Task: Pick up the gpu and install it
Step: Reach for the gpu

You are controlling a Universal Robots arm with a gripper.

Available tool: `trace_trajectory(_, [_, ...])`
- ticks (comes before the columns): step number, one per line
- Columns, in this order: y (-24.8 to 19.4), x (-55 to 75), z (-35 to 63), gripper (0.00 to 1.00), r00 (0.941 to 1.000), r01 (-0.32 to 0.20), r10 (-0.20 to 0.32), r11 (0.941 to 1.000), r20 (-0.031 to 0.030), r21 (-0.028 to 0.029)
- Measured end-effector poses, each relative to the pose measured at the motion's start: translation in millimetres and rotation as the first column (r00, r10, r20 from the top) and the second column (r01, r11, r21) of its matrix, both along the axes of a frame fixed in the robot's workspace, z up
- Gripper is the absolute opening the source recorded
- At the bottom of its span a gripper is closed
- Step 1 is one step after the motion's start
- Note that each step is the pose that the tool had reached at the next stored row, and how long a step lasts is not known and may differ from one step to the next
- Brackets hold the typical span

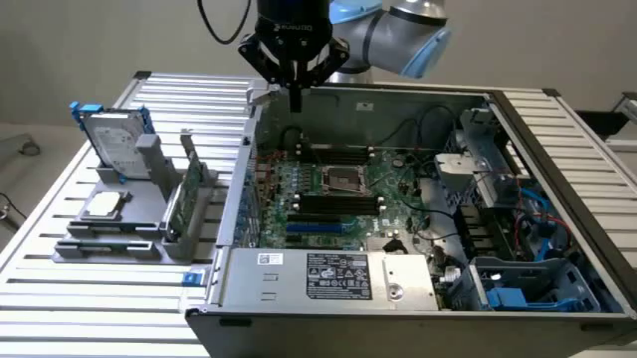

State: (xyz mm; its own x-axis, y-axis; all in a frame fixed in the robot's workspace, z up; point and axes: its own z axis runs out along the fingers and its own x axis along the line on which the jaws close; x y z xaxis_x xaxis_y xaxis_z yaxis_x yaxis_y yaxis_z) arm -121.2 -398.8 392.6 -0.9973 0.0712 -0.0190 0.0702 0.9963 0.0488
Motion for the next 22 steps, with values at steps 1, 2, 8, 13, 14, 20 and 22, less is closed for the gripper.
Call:
trace_trajectory(1, [0.0,0.0,0.0,0.11,1.0,0.0,0.0,1.0,0.0,0.0])
trace_trajectory(2, [0.0,0.0,0.0,0.11,1.0,0.0,0.0,1.0,0.0,0.0])
trace_trajectory(8, [0.0,-1.6,0.1,0.11,1.0,0.0,0.0,1.0,-0.0002,-0.0003])
trace_trajectory(13, [0.0,-23.2,-0.7,0.11,1.0,0.0,0.0,1.0,-0.0026,0.0])
trace_trajectory(14, [0.1,-27.7,-1.1,0.11,1.0,0.0,0.0,1.0,-0.0043,0.0])
trace_trajectory(20, [0.5,-54.9,-4.9,0.11,0.9999,0.0,0.0,1.0,-0.0103,-0.0034])
trace_trajectory(22, [0.6,-64.2,-6.1,0.11,0.9999,0.0,0.0,1.0,-0.0103,-0.0072])
